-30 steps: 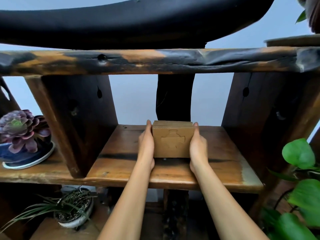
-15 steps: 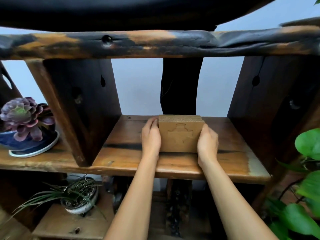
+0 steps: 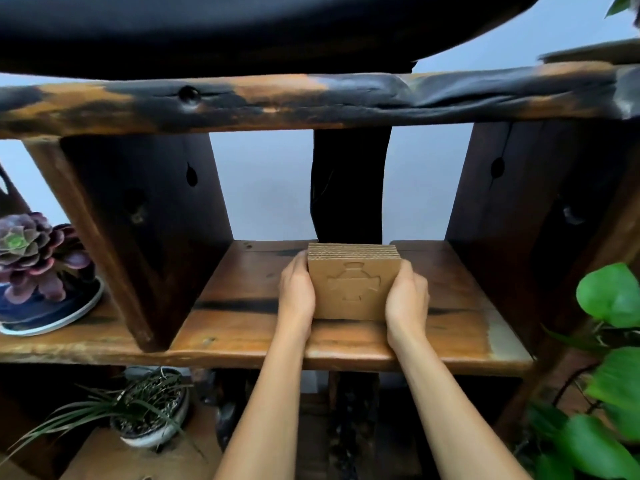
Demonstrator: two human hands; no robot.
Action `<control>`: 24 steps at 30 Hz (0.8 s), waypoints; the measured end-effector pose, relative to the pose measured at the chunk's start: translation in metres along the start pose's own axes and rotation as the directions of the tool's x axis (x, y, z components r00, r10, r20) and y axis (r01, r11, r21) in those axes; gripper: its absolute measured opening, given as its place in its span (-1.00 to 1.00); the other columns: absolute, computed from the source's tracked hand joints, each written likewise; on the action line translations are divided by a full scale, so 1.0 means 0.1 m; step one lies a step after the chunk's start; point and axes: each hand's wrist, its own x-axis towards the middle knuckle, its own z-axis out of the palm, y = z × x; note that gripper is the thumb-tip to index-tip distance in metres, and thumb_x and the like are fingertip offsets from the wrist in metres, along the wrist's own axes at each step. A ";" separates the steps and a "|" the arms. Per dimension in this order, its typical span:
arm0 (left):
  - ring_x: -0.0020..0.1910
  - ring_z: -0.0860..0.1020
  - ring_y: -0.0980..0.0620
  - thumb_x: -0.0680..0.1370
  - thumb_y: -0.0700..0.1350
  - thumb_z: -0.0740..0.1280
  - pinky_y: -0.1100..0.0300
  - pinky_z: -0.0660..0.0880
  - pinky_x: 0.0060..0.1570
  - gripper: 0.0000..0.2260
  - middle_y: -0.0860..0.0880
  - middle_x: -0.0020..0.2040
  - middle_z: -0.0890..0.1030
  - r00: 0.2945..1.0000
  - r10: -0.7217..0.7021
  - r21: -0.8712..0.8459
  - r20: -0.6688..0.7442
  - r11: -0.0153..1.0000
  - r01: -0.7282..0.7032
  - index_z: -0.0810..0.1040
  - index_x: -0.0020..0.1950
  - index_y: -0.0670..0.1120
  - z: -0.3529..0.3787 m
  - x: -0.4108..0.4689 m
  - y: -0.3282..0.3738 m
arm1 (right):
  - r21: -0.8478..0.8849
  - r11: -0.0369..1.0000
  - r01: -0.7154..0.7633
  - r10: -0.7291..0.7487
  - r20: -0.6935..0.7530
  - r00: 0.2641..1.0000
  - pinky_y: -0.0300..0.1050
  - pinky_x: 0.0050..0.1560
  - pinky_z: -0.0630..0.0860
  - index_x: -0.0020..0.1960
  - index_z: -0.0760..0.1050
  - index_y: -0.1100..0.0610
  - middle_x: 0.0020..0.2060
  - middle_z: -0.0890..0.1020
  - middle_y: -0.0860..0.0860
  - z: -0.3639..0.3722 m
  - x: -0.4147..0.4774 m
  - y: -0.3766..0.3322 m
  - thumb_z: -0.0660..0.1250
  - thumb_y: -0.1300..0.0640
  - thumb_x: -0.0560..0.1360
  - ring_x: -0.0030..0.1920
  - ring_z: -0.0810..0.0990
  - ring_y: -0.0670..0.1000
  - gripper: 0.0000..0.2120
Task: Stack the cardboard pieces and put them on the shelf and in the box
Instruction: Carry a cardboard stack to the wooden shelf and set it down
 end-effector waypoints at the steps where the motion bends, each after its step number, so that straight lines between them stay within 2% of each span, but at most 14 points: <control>1: 0.21 0.66 -0.02 0.68 0.11 0.04 -0.10 0.53 0.36 -0.57 0.01 0.15 0.75 1.000 -0.002 0.012 0.007 1.000 0.002 0.72 0.16 0.10 0.00 0.00 0.01 | 0.008 1.000 -0.008 0.008 0.036 0.999 0.03 0.15 0.44 -0.23 0.58 -0.06 -0.10 0.68 -0.10 -0.01 -0.01 0.01 0.02 -0.28 0.55 0.05 0.58 0.05 -0.52; 2: 0.21 0.65 -0.04 0.66 0.11 0.04 -0.13 0.53 0.37 -0.56 0.00 0.15 0.75 1.000 -0.013 0.020 0.003 1.000 0.013 0.73 0.13 0.09 0.00 0.01 0.03 | 0.028 0.998 -0.056 0.052 0.113 0.992 0.01 0.21 0.43 -0.22 0.58 -0.11 -0.07 0.68 -0.13 -0.04 -0.02 0.00 0.01 -0.43 0.53 0.09 0.59 0.01 -0.46; 4: 0.20 0.66 -0.07 0.60 0.13 0.06 -0.17 0.52 0.38 -0.54 -0.03 0.15 0.75 1.000 -0.018 0.037 0.005 0.999 0.018 0.74 0.09 0.05 0.01 0.03 0.06 | 0.072 0.987 -0.144 0.114 0.320 0.941 0.00 0.38 0.39 -0.17 0.64 -0.18 0.05 0.70 -0.17 -0.13 0.03 -0.02 0.00 -0.73 0.25 0.23 0.59 -0.03 -0.26; 5: 0.20 0.66 -0.08 0.57 0.15 0.06 -0.17 0.52 0.38 -0.53 -0.04 0.14 0.75 1.000 -0.024 0.037 0.009 0.999 0.023 0.74 0.07 0.04 0.01 0.04 0.07 | 0.073 0.985 -0.154 0.109 0.423 0.900 0.00 0.44 0.36 -0.09 0.68 -0.21 0.12 0.70 -0.18 -0.18 0.08 -0.02 0.04 -0.78 0.11 0.28 0.58 -0.05 -0.18; 6: 0.20 0.66 -0.09 0.55 0.17 0.06 -0.16 0.52 0.37 -0.53 -0.04 0.13 0.76 0.999 -0.031 0.039 0.009 0.999 0.031 0.75 0.04 0.05 0.00 0.04 0.07 | 0.063 0.991 -0.120 0.071 0.518 0.852 0.00 0.47 0.34 0.06 0.68 -0.21 0.18 0.69 -0.17 -0.24 0.12 0.00 0.11 -0.78 0.07 0.31 0.57 -0.07 -0.11; 7: 0.19 0.67 -0.09 0.53 0.17 0.06 -0.16 0.53 0.36 -0.53 -0.04 0.11 0.76 0.999 -0.040 0.046 0.006 0.998 0.040 0.75 0.01 0.06 -0.02 0.07 0.05 | 0.046 0.998 -0.050 0.014 0.585 0.811 0.02 0.49 0.35 0.23 0.62 -0.15 0.22 0.67 -0.16 -0.30 0.17 0.04 0.23 -0.72 0.12 0.31 0.58 -0.11 -0.09; 9: 0.18 0.68 -0.09 0.53 0.19 0.06 -0.11 0.57 0.29 -0.53 -0.01 0.05 0.78 0.998 -0.056 0.049 0.023 0.997 0.055 0.76 -0.03 0.10 -0.02 0.07 0.04 | 0.009 0.991 0.136 -0.109 0.654 0.749 0.10 0.41 0.47 0.35 0.50 -0.03 0.22 0.69 -0.11 -0.39 0.23 0.09 0.53 -0.40 0.30 0.25 0.64 -0.09 -0.25; 10: 0.17 0.69 -0.08 0.53 0.20 0.06 -0.08 0.59 0.24 -0.54 0.02 0.02 0.79 0.997 -0.065 0.037 0.035 0.997 0.063 0.76 -0.03 0.13 -0.02 0.06 0.04 | 0.014 0.982 0.189 -0.150 0.665 0.731 0.13 0.37 0.50 0.35 0.48 0.00 0.20 0.69 -0.07 -0.40 0.25 0.11 0.61 -0.22 0.33 0.23 0.66 -0.05 -0.31; 12: 0.15 0.70 -0.06 0.57 0.24 0.08 0.00 0.60 0.14 -0.55 0.07 -0.03 0.79 0.996 -0.085 0.021 0.031 0.996 0.085 0.76 -0.02 0.17 -0.03 0.06 0.03 | 0.030 0.976 0.217 -0.181 0.666 0.723 0.15 0.35 0.52 0.34 0.47 0.03 0.19 0.70 -0.03 -0.39 0.27 0.15 0.64 -0.06 0.35 0.22 0.66 -0.01 -0.35; 16: 0.10 0.68 0.02 0.62 0.40 0.10 -0.02 0.52 0.33 -0.50 0.14 -0.11 0.79 0.989 -0.146 -0.058 -0.010 0.988 0.145 0.73 0.05 0.15 -0.03 -0.01 0.02 | 0.062 0.976 0.209 -0.199 0.645 0.738 0.14 0.33 0.54 0.28 0.49 0.01 0.16 0.71 -0.05 -0.39 0.24 0.15 0.64 -0.05 0.32 0.20 0.67 -0.03 -0.39; 18: 0.05 0.65 0.08 0.50 0.59 0.06 0.05 0.51 0.19 -0.41 0.25 -0.20 0.76 0.990 -0.136 -0.017 0.029 0.991 0.136 0.73 -0.06 0.25 -0.05 -0.11 0.07 | 0.050 0.977 0.206 -0.192 0.618 0.762 0.13 0.29 0.57 0.25 0.52 -0.02 0.13 0.72 -0.05 -0.41 0.24 0.15 0.65 -0.08 0.30 0.18 0.68 -0.04 -0.41; 20: 0.05 0.69 0.09 0.29 0.70 0.15 0.14 0.54 0.04 -0.34 0.24 -0.08 0.77 0.989 -0.105 0.049 0.101 0.994 0.101 0.73 0.01 0.30 -0.08 -0.25 0.11 | 0.050 0.980 0.194 -0.185 0.596 0.781 0.13 0.26 0.60 0.23 0.53 -0.04 0.12 0.72 -0.06 -0.44 0.23 0.15 0.66 -0.12 0.28 0.16 0.68 -0.04 -0.41; 22: 0.08 0.70 0.17 0.29 0.60 0.39 0.24 0.63 0.02 -0.31 0.17 0.12 0.75 0.990 -0.016 0.135 0.140 0.991 -0.003 0.64 0.25 0.20 -0.10 -0.42 0.09 | 0.062 0.982 0.176 -0.179 0.580 0.795 0.15 0.25 0.61 0.23 0.54 -0.03 0.12 0.72 -0.05 -0.48 0.19 0.14 0.65 -0.14 0.27 0.16 0.68 -0.03 -0.39; 24: 0.01 0.67 0.34 0.39 0.37 0.55 0.44 0.59 -0.14 -0.50 0.23 0.08 0.73 0.983 0.092 0.211 0.157 0.969 -0.125 0.55 0.20 0.20 -0.14 -0.54 0.05 | 0.060 0.985 0.161 -0.166 0.576 0.800 0.16 0.25 0.60 0.24 0.53 -0.02 0.13 0.71 -0.03 -0.53 0.11 0.13 0.64 -0.17 0.26 0.18 0.67 -0.01 -0.37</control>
